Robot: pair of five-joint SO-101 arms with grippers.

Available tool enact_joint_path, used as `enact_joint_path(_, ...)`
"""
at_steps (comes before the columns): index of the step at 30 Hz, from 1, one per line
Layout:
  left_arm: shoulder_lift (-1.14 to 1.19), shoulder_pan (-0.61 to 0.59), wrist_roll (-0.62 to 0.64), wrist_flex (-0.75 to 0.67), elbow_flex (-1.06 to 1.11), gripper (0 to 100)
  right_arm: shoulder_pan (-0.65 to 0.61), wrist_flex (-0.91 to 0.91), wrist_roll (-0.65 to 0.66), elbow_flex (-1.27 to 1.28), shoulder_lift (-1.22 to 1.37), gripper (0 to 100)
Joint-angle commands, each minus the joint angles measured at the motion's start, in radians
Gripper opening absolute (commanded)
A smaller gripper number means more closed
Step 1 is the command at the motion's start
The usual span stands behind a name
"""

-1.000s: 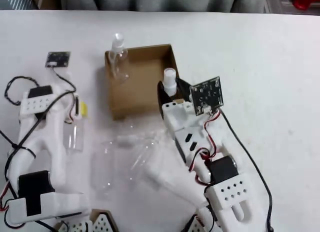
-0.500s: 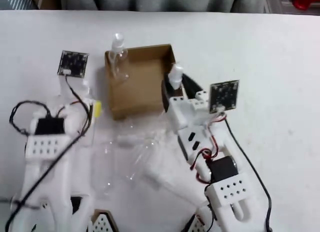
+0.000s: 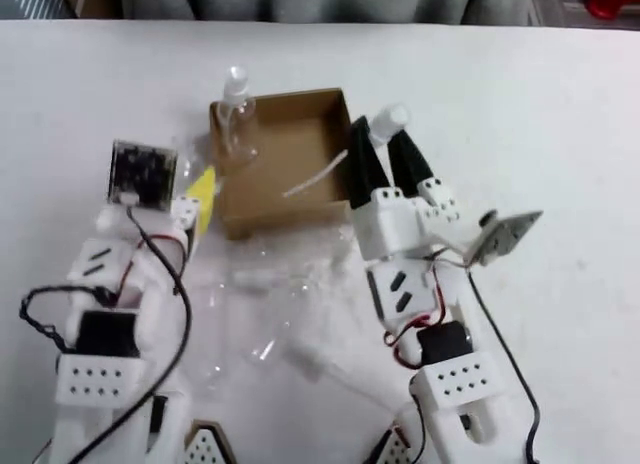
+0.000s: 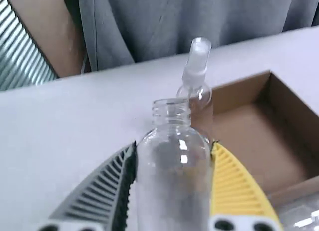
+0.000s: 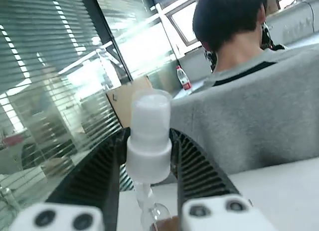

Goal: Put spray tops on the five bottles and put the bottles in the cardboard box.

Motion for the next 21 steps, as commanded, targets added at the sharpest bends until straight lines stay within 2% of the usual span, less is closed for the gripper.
enact_joint_path(1,-0.107,0.056,0.012,-0.158,0.046,2,0.010,-0.108,-0.012,-0.005,-0.019,1.5)
enact_joint_path(7,-0.255,0.148,0.003,-0.371,0.241,2,0.007,-0.231,-0.009,0.006,-0.031,1.5)
enact_joint_path(11,-0.377,0.179,0.002,-0.482,0.393,2,0.002,-0.242,-0.009,0.034,-0.124,1.5)
enact_joint_path(15,-0.498,0.191,0.002,-0.506,0.488,2,-0.022,-0.214,-0.009,0.064,-0.245,1.5)
enact_joint_path(18,-0.591,0.216,0.002,-0.506,0.554,2,-0.093,-0.093,-0.009,0.069,-0.329,1.5)
enact_joint_path(21,-0.657,0.225,0.002,-0.445,0.551,2,-0.176,0.005,0.000,0.069,-0.407,1.5)
